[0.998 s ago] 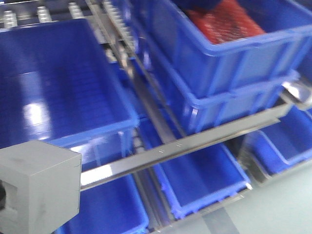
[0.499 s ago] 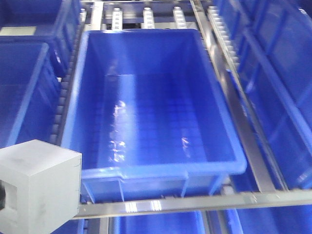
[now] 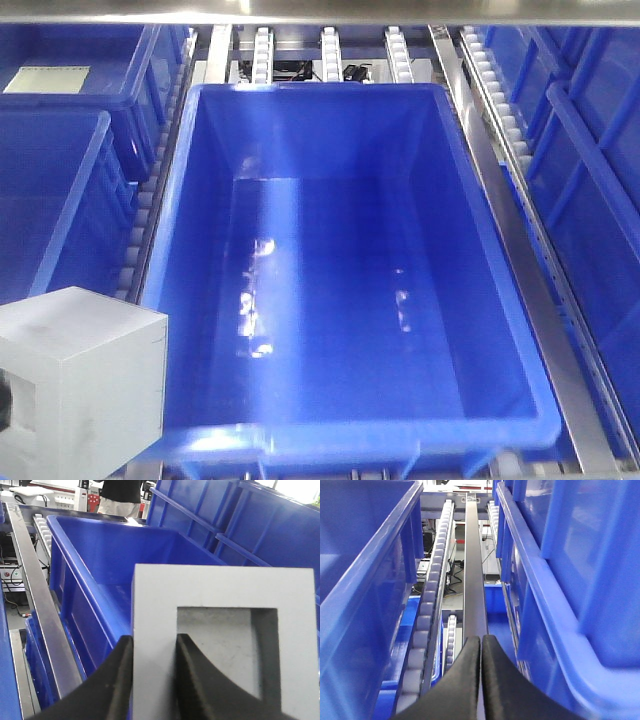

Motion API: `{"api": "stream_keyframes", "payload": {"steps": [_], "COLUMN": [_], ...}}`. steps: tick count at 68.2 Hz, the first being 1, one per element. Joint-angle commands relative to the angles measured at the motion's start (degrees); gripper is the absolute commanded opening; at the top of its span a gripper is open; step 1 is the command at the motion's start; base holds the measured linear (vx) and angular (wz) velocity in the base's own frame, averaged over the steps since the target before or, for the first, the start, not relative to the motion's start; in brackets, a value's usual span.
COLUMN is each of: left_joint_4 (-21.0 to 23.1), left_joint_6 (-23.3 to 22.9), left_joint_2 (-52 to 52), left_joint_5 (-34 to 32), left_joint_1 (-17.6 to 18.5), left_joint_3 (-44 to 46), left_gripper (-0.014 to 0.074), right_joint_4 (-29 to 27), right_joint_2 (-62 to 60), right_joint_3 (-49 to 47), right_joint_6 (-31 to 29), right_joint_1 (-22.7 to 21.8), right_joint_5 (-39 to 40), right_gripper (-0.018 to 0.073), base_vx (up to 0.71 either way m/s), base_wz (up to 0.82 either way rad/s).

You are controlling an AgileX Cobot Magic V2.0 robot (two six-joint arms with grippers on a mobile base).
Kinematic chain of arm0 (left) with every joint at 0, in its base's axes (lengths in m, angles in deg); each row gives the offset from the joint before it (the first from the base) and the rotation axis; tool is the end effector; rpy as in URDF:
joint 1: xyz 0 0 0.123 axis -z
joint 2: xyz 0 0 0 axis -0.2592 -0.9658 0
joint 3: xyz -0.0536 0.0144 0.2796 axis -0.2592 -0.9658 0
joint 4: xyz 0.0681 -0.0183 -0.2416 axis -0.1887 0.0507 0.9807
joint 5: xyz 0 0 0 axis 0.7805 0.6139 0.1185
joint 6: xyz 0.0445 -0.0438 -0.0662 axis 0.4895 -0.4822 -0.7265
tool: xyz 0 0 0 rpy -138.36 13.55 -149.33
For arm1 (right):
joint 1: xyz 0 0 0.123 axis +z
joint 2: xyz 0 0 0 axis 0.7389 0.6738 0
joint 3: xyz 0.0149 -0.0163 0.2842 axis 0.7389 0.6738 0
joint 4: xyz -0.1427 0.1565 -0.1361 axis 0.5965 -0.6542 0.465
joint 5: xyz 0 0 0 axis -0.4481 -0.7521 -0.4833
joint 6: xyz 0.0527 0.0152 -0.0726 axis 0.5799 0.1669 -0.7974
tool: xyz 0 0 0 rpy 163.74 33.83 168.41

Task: Sort gray base to blue bin
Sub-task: 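Position the base over the empty blue bin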

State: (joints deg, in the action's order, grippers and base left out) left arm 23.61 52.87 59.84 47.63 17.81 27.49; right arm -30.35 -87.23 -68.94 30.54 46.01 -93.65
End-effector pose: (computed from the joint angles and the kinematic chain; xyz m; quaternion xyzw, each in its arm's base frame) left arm 0.0578 -0.0312 0.2671 0.1030 0.7281 -0.2491 0.6302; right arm 0.0561 -0.0025 0.1858 -0.0038 0.7516 -0.0283 0.6589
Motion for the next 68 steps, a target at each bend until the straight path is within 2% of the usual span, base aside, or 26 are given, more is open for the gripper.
{"api": "stream_keyframes", "payload": {"steps": [1, 68], "left_joint_4": [0.0, 0.0], "left_joint_6": [-0.3, -0.3], "left_joint_2": [-0.4, -0.4], "left_joint_5": [-6.1, -6.1], "left_joint_1": [0.4, 0.4], "left_joint_3": [1.7, 1.7], "left_gripper": [-0.0007, -0.0007], "right_joint_4": [0.3, 0.3], "right_joint_2": [-0.9, -0.9], "right_joint_3": [0.4, 0.4], "right_joint_6": [-0.7, -0.7], "right_joint_1": [0.1, 0.1], "right_joint_5": [4.1, 4.1], "right_gripper": [-0.0005, -0.0005], "base_vx": [0.15, 0.06], "base_wz": [0.01, 0.0]}}
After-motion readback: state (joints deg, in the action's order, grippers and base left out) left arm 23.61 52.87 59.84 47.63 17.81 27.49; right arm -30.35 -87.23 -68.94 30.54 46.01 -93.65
